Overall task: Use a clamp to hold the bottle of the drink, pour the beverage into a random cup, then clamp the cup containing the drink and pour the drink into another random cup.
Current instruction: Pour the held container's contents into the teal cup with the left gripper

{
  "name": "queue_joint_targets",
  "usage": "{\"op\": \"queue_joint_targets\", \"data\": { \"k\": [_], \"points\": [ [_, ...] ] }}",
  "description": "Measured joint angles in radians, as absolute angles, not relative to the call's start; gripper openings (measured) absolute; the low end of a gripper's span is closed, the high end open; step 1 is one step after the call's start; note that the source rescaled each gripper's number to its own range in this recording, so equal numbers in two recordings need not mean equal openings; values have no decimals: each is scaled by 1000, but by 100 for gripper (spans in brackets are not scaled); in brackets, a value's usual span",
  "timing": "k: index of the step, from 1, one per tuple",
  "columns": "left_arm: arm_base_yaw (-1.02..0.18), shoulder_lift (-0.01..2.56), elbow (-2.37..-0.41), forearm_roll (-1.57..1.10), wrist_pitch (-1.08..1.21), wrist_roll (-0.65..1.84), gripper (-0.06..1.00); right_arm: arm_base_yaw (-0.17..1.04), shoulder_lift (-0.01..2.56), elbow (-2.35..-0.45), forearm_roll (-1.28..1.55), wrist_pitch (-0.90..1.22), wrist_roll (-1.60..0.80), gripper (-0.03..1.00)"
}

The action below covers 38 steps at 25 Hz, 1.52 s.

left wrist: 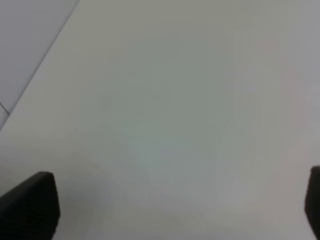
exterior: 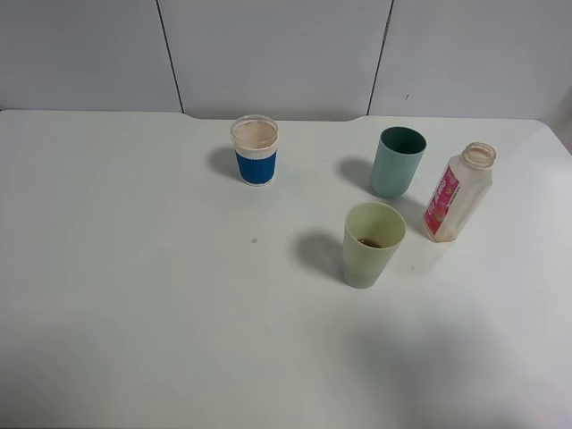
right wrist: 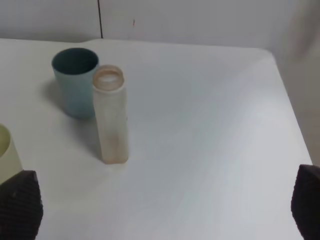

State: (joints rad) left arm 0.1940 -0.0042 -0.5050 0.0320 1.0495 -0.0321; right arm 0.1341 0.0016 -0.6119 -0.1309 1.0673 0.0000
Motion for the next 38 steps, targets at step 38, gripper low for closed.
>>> {"op": "queue_joint_targets", "data": {
  "k": [38],
  "points": [
    [194, -4, -505, 32, 1049, -32, 100, 140, -3, -504, 0, 1065, -19, 100]
  ]
}}
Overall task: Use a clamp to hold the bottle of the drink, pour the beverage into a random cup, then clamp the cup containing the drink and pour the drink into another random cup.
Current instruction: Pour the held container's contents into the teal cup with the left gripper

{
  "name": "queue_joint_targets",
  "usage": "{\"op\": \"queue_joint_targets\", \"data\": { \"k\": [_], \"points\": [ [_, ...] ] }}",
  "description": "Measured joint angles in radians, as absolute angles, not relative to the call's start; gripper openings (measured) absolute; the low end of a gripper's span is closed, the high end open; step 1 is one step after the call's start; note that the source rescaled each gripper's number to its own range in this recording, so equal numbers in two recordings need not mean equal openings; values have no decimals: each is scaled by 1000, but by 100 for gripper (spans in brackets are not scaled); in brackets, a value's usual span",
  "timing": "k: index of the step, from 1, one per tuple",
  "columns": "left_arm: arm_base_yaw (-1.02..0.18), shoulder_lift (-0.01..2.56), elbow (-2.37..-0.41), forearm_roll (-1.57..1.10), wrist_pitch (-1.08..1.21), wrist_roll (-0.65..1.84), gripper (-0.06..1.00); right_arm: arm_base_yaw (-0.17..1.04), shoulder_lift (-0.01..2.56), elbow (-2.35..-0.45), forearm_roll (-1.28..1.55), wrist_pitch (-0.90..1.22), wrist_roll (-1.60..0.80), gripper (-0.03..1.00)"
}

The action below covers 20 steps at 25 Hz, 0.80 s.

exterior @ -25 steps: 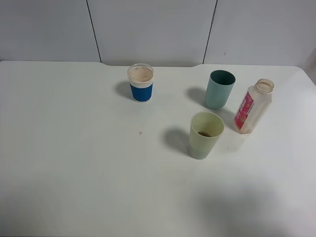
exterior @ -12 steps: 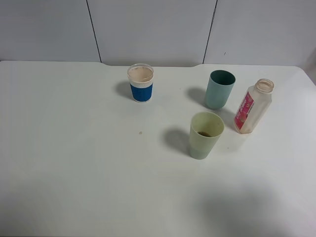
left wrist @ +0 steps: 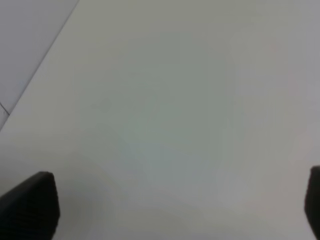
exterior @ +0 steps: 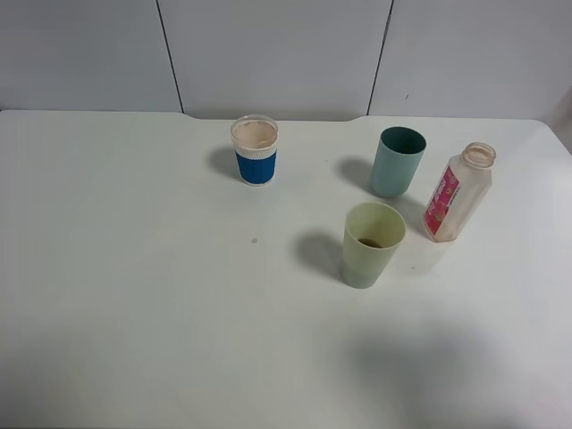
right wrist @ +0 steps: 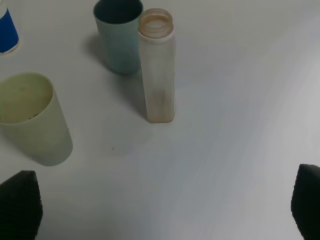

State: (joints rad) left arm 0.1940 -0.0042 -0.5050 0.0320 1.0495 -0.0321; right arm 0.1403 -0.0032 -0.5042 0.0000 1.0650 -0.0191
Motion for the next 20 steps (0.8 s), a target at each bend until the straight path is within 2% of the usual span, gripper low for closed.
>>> {"op": "queue_joint_targets", "data": {
  "k": [20],
  "points": [
    [194, -4, -505, 32, 1049, -32, 100, 141, -3, -504, 0, 1064, -18, 100]
  ]
}}
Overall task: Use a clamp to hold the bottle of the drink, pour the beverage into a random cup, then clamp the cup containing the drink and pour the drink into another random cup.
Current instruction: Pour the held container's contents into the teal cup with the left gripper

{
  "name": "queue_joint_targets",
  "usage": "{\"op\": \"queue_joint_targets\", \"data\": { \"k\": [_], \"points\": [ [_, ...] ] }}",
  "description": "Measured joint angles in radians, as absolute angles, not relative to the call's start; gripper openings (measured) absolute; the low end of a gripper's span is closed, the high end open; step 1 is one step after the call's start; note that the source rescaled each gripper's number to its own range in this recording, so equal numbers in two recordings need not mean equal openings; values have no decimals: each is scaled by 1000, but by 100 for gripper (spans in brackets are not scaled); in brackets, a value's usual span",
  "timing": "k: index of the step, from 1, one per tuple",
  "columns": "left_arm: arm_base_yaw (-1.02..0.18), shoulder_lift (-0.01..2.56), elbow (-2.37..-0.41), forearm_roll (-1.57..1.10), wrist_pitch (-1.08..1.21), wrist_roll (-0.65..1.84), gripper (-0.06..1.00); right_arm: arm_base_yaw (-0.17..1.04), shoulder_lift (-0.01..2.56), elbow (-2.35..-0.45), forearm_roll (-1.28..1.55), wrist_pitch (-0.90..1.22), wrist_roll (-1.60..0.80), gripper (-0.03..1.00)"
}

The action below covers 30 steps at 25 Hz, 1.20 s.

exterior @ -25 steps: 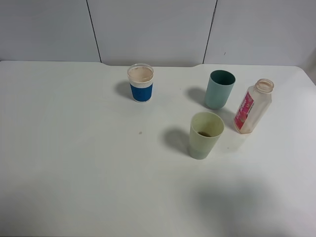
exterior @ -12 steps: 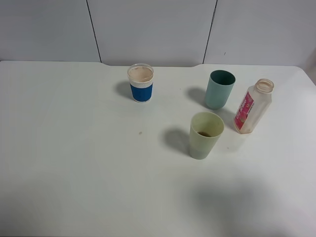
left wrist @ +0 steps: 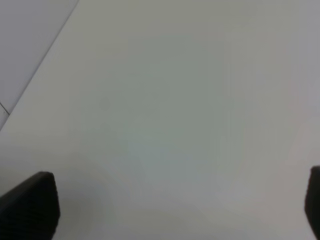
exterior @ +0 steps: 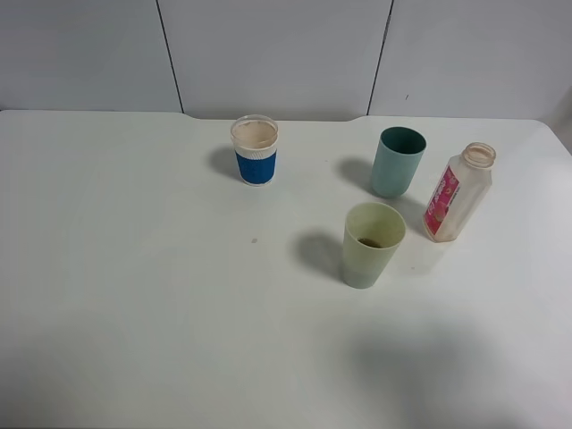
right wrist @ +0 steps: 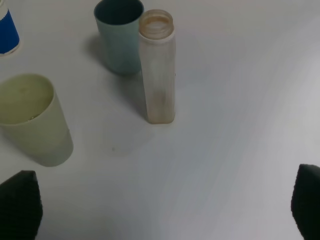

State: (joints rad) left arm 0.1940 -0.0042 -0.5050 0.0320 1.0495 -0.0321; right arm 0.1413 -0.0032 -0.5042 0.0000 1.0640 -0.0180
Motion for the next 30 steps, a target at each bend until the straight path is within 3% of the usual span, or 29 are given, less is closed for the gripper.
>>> {"op": "queue_joint_targets", "data": {
  "k": [30],
  "points": [
    [194, -4, -510, 32, 1044, -32, 100, 141, -3, -504, 0, 1064, -18, 100]
  ]
}}
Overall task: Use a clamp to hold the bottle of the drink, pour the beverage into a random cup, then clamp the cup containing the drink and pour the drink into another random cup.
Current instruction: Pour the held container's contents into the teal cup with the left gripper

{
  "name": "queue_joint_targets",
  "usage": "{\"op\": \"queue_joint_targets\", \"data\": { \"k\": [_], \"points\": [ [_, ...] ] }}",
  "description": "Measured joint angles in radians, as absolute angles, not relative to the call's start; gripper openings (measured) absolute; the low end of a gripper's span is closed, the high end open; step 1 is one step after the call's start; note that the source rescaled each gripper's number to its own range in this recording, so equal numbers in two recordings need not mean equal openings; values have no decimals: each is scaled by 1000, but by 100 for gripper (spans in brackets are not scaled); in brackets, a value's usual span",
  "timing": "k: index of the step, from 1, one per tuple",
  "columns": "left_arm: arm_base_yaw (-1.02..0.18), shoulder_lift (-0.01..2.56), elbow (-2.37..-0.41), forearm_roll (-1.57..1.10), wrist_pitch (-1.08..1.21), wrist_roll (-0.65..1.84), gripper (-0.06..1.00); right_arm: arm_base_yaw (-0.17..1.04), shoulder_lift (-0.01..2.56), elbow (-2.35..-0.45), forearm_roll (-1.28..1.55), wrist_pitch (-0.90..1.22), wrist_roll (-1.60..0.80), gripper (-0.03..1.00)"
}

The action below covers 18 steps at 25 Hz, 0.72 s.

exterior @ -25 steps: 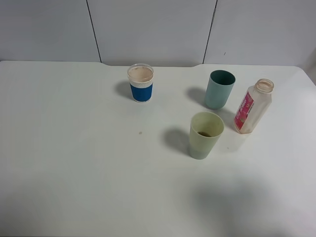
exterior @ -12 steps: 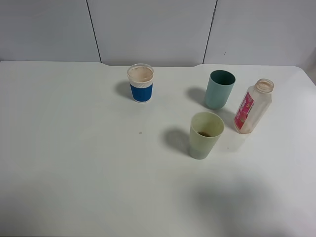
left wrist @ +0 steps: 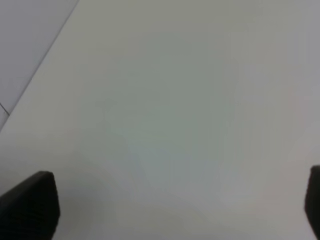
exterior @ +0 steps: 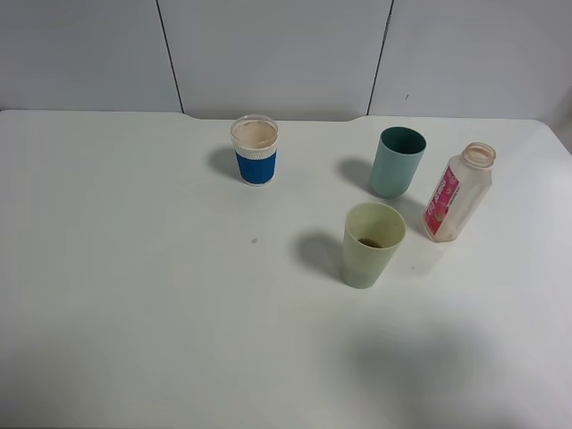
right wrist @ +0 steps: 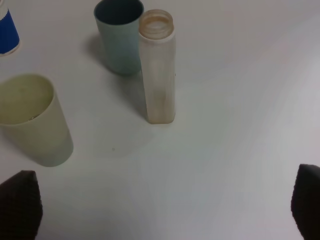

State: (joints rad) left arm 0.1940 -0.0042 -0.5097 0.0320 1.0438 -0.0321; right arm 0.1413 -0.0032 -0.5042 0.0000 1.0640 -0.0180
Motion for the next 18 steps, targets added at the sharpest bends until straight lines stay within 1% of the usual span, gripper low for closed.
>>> {"op": "queue_joint_targets", "data": {
  "k": [6, 14, 18],
  "points": [
    [194, 3, -564, 26, 804, -32, 100, 141, -3, -504, 0, 1064, -18, 100],
    [194, 129, -564, 0, 600, -32, 100, 141, -3, -504, 0, 1064, -18, 100],
    [194, 226, -564, -59, 569, -32, 100, 141, -3, -504, 0, 1064, -18, 100]
  ]
}}
